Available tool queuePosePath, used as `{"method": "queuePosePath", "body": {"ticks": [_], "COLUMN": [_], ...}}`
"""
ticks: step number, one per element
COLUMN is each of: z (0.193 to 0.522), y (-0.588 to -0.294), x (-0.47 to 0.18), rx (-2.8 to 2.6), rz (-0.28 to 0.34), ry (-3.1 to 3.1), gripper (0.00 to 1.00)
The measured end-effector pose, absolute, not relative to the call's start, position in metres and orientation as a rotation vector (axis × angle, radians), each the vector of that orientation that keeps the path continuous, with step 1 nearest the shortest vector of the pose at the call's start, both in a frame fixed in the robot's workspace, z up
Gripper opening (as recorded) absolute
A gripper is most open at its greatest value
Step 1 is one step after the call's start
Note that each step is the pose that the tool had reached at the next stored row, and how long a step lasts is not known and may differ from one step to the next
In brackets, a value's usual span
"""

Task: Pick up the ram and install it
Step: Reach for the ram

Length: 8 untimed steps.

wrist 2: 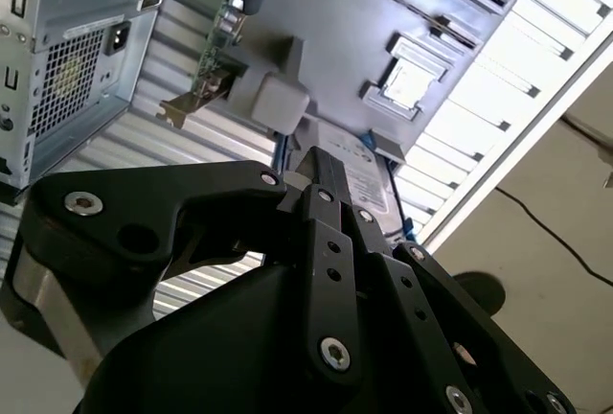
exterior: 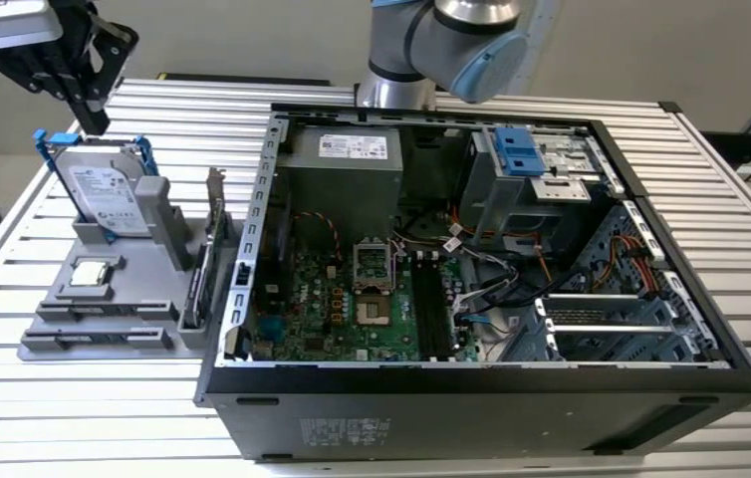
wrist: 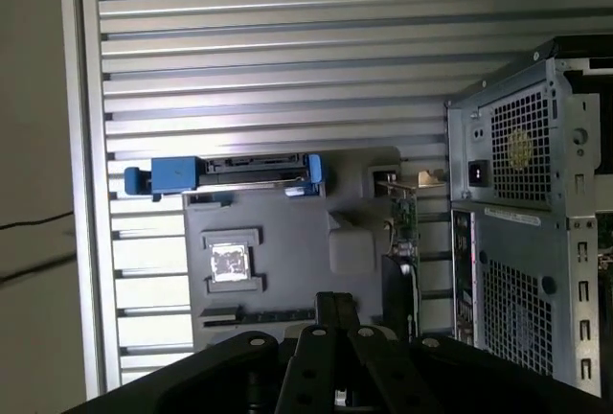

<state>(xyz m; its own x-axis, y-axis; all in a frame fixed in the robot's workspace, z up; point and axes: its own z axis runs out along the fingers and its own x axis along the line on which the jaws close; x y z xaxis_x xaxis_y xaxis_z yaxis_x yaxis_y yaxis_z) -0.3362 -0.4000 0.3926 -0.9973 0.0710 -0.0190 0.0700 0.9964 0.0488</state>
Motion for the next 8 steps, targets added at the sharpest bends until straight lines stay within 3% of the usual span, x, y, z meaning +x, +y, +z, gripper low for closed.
{"method": "queuePosePath", "body": {"ticks": [8], "z": [0.393], "y": [-0.4], "x": [-0.351], "rx": [0.075], "rz": [0.075], "ry": [3.12], "gripper": [0.0]}}
